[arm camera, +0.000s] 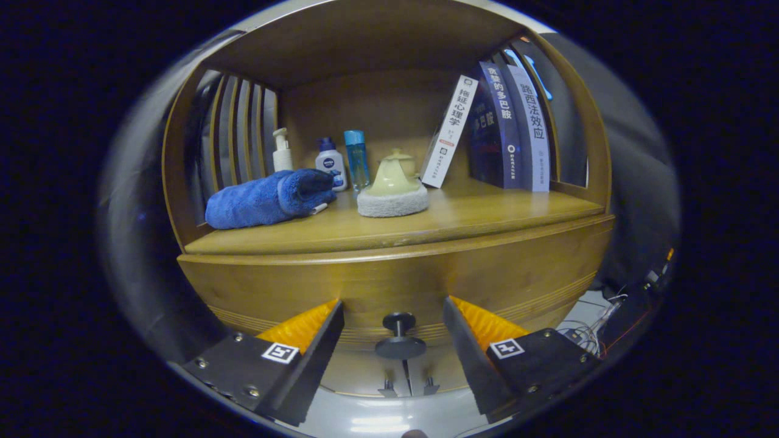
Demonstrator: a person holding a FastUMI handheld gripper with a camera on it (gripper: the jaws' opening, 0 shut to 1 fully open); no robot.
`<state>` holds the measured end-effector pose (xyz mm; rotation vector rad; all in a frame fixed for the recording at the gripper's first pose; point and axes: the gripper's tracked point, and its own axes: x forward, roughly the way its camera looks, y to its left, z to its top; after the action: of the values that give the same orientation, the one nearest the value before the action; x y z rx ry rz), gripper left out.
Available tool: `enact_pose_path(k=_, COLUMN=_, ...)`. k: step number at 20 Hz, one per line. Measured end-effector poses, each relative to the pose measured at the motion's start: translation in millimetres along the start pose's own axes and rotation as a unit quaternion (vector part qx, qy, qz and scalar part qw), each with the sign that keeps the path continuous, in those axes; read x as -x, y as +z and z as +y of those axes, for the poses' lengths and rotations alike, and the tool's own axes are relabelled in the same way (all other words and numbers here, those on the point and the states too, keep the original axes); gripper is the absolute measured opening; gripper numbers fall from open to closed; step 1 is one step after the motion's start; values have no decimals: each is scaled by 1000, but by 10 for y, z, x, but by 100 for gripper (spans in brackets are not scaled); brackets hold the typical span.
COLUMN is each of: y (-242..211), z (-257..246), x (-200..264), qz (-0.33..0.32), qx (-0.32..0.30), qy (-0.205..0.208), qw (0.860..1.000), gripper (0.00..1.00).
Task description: Pull open the drawer, take out the items inside it, and place them on the countertop above the cabinet.
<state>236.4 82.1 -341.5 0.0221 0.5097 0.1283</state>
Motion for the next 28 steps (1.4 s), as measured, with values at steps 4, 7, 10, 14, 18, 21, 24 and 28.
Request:
enact_pose_path(k=4, y=-109, z=10, x=81, qz=27, qx=-16, qy=4, qw=1000, gripper=99)
enact_pose_path(k=7, y=-54, z=30, x=289, qz=23, qx=-43, qy=0, qw=999, gripper=99)
enact_pose_path(k=10, y=33, z=39, x=580, qz=20, qx=-36, qy=-14, qw=999, gripper=99)
enact_pose_path(k=14, y=409, z=50, x=1146, qz=-14, qx=-8, qy=-27, qw=1000, gripper=99)
enact_pose_path(k=18, y=915, z=74, x=1815, qz=-58, qx=2, qy=-28, qw=998, gripper=99)
enact_pose_path(k=21, y=1389, z=68, x=2383, qz=-112, qx=6, qy=-33, qw=993, gripper=99)
enact_pose_path(k=24, y=1752, z=99, x=2967, qz=-151, qx=24, qy=-31, qw=988, gripper=99)
enact_pose_path(k=28, y=2063, z=89, x=3625, qz=-192, qx=30, qy=-35, qw=980, gripper=99)
